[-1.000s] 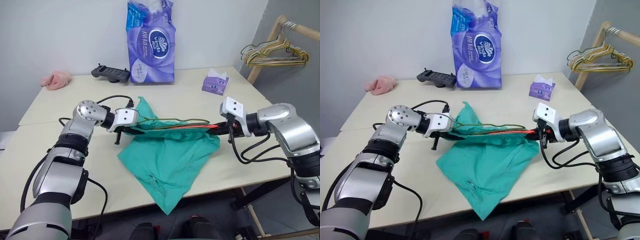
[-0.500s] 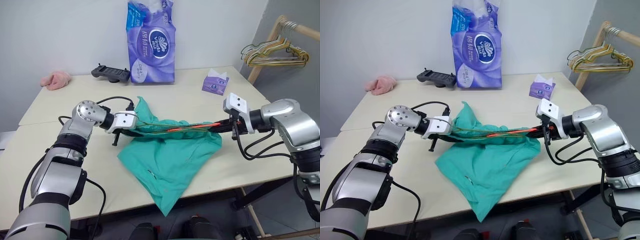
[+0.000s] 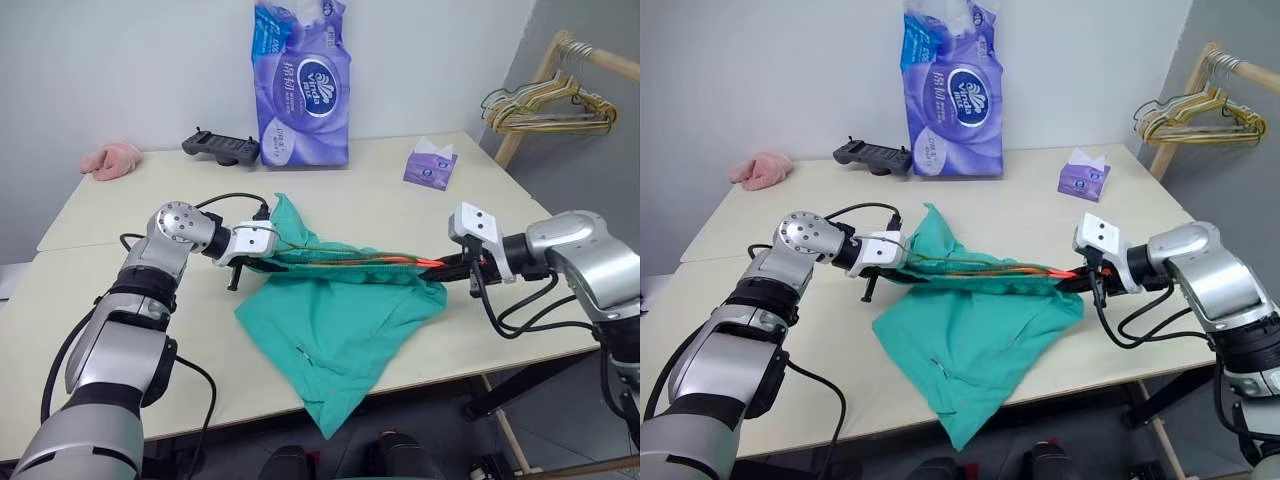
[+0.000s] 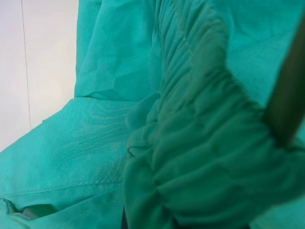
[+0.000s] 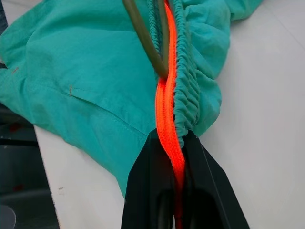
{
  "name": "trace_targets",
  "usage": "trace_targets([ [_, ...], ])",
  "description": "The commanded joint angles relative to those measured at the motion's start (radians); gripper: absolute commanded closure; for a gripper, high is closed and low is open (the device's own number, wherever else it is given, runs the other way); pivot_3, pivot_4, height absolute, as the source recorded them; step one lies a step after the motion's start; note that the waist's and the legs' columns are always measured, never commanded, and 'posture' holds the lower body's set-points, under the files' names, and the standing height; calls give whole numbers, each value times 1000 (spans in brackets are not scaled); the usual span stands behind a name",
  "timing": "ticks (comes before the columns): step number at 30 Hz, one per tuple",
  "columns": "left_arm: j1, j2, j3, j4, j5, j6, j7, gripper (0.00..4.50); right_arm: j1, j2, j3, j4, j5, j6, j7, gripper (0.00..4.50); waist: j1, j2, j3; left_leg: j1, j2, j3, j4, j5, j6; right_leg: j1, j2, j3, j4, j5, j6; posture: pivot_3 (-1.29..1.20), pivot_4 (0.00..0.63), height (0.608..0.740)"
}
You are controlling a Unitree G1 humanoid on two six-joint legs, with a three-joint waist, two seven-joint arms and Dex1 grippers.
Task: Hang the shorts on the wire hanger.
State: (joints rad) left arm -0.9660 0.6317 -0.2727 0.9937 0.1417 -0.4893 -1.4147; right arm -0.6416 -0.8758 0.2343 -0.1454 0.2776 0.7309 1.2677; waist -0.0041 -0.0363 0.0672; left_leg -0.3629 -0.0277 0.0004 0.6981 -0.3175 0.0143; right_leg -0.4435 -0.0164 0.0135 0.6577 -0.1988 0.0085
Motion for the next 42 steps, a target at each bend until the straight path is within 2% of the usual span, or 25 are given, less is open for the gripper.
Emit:
trace_targets([
  [1, -38, 31, -18, 40, 59, -51, 52, 4500, 4, -45, -39, -58, 22, 18, 8, 4472, 1, 0, 0, 0, 0, 0, 0, 0, 0, 0, 0, 0, 0, 0, 0, -23, 21, 740],
  [10, -50, 37, -40, 83, 85, -97, 66, 4500, -27, -54, -37, -111, 51, 43, -3, 4472, 1, 0, 0, 0, 0, 0, 0, 0, 0, 0, 0, 0, 0, 0, 0, -22, 17, 740],
  [18, -59, 53, -81, 93, 159, -114, 127, 4500, -136, -9, 15, -181, 79, 90, -5, 4472, 0, 0, 0, 0, 0, 0, 0, 0, 0, 0, 0, 0, 0, 0, 0, -16, 15, 740],
  [23, -58, 34, -76, 88, 154, -96, 151, 4500, -197, 28, 61, -177, 43, 70, -27, 4472, 1, 0, 0, 0, 0, 0, 0, 0, 0, 0, 0, -1, 0, 0, 0, -15, 22, 740],
  [28, -71, -46, -62, 49, 148, -34, 242, 4500, -276, 58, 254, -96, -261, -144, -132, 4472, 3, 0, 0, 0, 0, 0, 0, 0, 0, 0, 0, -1, 0, 0, 0, -6, 26, 740],
  [34, -25, -120, -49, -70, 121, 55, 287, 4500, -288, 164, 297, -58, -365, -122, -198, 4472, 2, 0, 0, -1, 0, 0, 0, 0, 0, -1, 0, 0, 0, 0, 0, -11, 29, 740],
  [41, 52, -161, -43, -216, 107, 159, 307, 4500, -278, 192, 308, -15, -477, -175, -216, 4472, 1, 0, 0, -1, 0, 0, 0, 0, 0, -1, 0, 0, 1, 0, 0, -17, 33, 740],
  [42, 55, -165, -44, -225, 109, 169, 312, 4500, -270, 190, 311, -15, -488, -185, -210, 4219, 1, 0, 0, -1, 0, 0, 0, 0, 0, -1, 0, 0, 1, 0, 0, -16, 35, 740],
])
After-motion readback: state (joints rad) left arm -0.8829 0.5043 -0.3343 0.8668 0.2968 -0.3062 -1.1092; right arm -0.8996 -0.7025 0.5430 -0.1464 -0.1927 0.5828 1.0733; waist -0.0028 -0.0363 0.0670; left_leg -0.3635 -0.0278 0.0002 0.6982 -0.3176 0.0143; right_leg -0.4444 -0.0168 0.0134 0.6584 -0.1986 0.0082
